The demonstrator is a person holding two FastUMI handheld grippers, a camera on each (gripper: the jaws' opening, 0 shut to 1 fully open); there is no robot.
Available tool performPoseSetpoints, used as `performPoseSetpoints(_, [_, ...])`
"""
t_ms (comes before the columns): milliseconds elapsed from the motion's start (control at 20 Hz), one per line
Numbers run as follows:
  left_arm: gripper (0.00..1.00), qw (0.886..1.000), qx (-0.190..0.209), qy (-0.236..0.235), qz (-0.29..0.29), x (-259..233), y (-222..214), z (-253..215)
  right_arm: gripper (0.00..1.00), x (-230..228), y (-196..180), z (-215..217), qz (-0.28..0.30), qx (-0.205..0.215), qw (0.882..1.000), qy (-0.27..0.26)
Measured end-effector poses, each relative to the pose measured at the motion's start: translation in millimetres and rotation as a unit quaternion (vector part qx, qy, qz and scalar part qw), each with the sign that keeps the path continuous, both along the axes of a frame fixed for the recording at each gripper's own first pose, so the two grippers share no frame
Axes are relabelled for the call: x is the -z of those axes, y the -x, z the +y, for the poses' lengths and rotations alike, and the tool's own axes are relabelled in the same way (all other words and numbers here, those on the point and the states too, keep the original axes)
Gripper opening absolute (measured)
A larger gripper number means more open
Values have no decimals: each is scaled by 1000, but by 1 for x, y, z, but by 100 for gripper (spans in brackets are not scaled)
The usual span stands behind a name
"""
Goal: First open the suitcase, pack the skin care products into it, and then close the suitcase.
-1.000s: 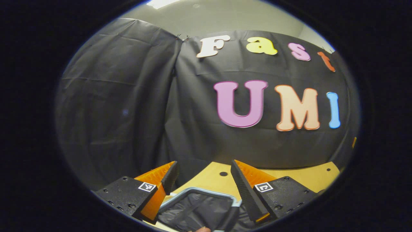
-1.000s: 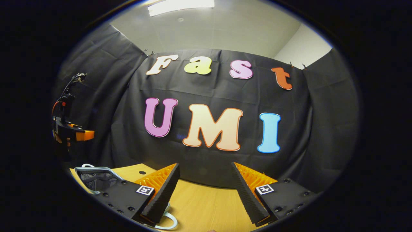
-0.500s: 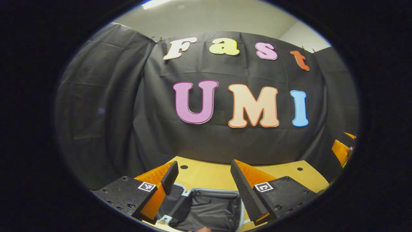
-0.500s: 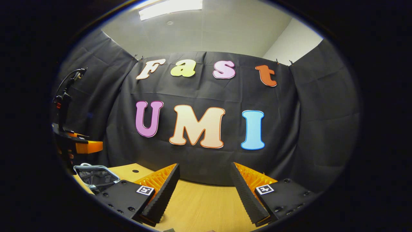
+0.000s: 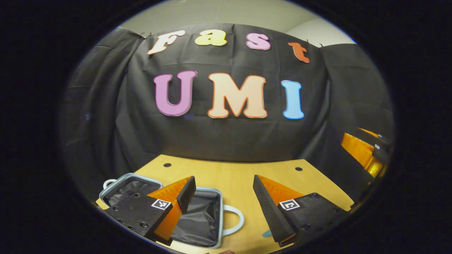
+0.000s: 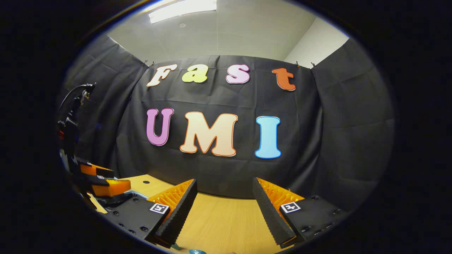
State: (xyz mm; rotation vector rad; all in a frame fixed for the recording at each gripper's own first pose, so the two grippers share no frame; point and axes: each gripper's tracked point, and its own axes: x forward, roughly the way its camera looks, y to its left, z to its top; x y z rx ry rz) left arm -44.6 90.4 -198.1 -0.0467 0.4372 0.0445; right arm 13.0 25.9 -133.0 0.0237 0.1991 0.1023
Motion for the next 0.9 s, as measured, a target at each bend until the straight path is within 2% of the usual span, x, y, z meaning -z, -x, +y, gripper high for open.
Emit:
performPoseSetpoints(300, [95,996,68,12,63,57,24,-64,98,12,13,-20,17,1,1000,3])
performPoseSetpoints(600, [95,983,116,32,141,125,55,-109,100,26,24,-35,36,4,999,15])
performPoseSetpoints(900, [88,969,130,43,203,177,76,-125,99,53,39,-44,76,12,997,11])
